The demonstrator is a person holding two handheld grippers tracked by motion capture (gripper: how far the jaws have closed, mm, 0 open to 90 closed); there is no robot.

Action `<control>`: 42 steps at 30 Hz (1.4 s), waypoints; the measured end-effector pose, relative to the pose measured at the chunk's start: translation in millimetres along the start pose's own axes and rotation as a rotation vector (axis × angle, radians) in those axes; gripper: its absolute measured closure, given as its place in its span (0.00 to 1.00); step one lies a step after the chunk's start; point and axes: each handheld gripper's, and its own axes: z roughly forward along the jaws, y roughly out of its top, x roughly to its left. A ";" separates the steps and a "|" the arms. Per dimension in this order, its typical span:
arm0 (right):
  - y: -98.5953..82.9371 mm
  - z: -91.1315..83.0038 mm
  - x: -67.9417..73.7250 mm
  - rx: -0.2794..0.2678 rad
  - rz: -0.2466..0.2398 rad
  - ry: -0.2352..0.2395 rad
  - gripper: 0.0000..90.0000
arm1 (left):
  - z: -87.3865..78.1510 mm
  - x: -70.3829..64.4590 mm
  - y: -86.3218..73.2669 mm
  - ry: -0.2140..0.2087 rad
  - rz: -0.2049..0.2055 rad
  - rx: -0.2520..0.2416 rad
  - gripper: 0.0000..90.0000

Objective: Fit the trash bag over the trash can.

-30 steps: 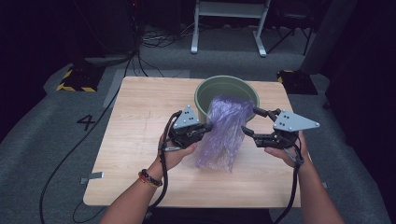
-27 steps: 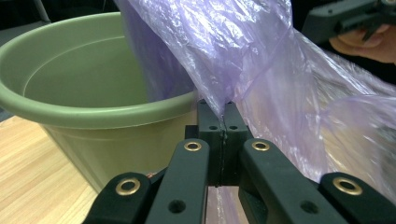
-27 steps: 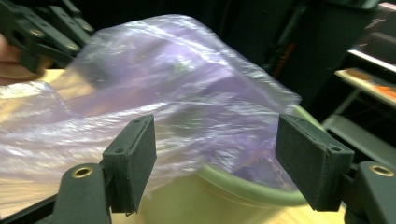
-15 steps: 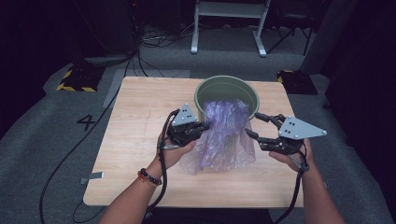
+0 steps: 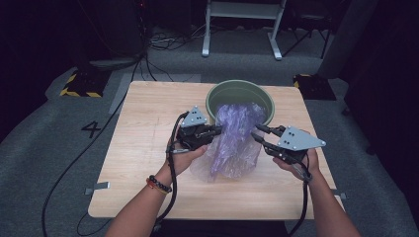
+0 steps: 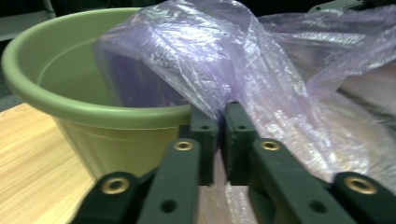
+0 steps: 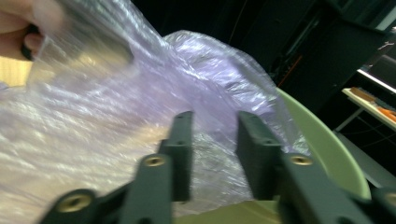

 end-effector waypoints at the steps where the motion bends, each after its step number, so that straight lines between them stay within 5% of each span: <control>1: 0.2 0.6 -1.4 -0.001 0.006 -0.011 0.88 | -0.5 0.9 -0.2 -0.005 -0.003 0.001 0.92; 7: -1.4 3.4 -9.9 -0.005 0.049 -0.047 0.99 | -2.6 2.9 -0.3 -0.006 0.006 0.001 0.96; 9: -1.7 1.8 -11.4 -0.019 0.070 -0.024 0.87 | -2.6 2.0 0.0 0.014 0.015 0.004 0.97; 11: -0.6 0.4 -10.6 -0.024 0.091 -0.011 0.60 | -2.2 1.6 0.3 0.020 0.020 0.006 0.99; 14: 3.0 -4.8 -6.0 -0.052 0.101 0.020 0.43 | -1.2 0.5 0.4 0.038 0.026 0.015 0.99; 15: 6.6 -9.3 -3.1 -0.080 0.102 0.067 0.39 | -0.7 0.5 0.4 0.038 0.026 0.016 1.00; 19: 15.6 -13.6 5.2 -0.098 0.079 0.154 0.30 | 1.4 -1.5 0.9 0.052 0.031 0.019 1.00; 24: 20.4 -7.5 18.0 -0.043 0.014 0.155 0.27 | 3.9 -4.1 2.1 0.061 0.042 0.025 1.00; 27: 18.0 3.6 20.5 0.027 -0.016 0.081 0.43 | 4.3 -4.0 2.5 0.061 0.049 0.024 1.00; 28: 15.3 7.2 17.3 0.033 -0.011 0.077 0.65 | 3.8 -3.7 2.4 0.063 0.045 0.021 0.98; 29: 15.3 7.2 17.3 0.033 -0.011 0.077 0.65 | 3.8 -3.7 2.4 0.063 0.045 0.021 0.96; 33: 12.0 8.3 7.8 0.038 0.016 0.013 0.94 | 1.4 -1.0 2.1 0.075 0.030 0.015 0.86; 37: 8.7 8.3 -2.1 0.039 0.050 -0.035 1.00 | -1.7 1.8 1.7 0.083 0.015 0.013 0.70; 40: 4.2 10.0 -12.8 0.039 0.094 -0.071 1.00 | -6.9 5.6 0.1 0.077 -0.035 -0.020 0.37; 42: 3.3 11.0 -15.0 0.042 0.100 -0.071 1.00 | -8.8 6.9 -0.3 0.057 -0.043 -0.028 0.32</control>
